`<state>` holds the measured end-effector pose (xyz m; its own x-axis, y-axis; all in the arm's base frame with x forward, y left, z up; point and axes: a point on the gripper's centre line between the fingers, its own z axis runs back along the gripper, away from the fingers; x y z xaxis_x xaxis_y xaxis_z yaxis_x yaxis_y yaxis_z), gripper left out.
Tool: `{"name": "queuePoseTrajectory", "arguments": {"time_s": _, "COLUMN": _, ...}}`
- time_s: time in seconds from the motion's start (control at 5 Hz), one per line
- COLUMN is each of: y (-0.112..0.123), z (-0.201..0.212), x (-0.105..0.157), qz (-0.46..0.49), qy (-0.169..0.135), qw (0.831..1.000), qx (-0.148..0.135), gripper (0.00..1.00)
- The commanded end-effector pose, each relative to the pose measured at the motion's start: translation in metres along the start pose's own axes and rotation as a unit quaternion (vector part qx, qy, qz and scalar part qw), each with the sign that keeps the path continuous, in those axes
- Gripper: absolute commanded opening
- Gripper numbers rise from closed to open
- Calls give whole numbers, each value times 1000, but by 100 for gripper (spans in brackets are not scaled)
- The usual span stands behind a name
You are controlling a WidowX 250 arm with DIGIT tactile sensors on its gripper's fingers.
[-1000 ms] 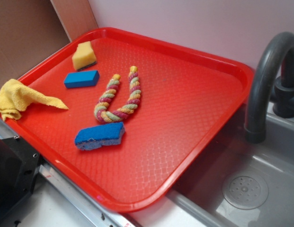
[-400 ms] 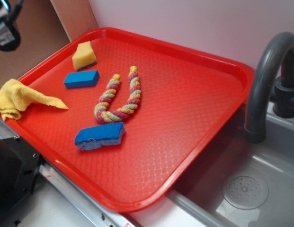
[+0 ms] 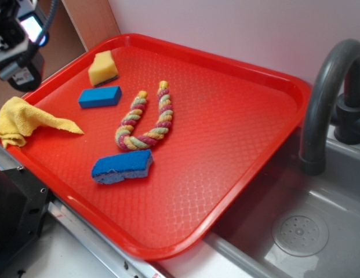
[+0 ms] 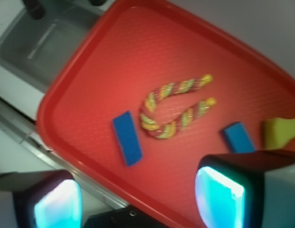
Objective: Grab the blue sponge.
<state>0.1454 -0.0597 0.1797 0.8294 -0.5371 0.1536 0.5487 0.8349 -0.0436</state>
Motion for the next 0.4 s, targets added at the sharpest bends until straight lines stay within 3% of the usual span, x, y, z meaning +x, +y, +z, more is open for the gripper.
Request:
{"name": "queuePoseTrajectory", "arguments": {"time_s": 0.0, "y": -7, "z": -52, "x": 6, "qz": 0, "qy": 34, "qw": 999, "qx": -24, "gripper": 100}}
{"name": "queuePoseTrajectory", "arguments": {"time_s": 0.2, "y": -8, "z": -75, "x": 10, "qz": 15, "qy": 53, "qw": 998, "qx": -31, "gripper": 100}}
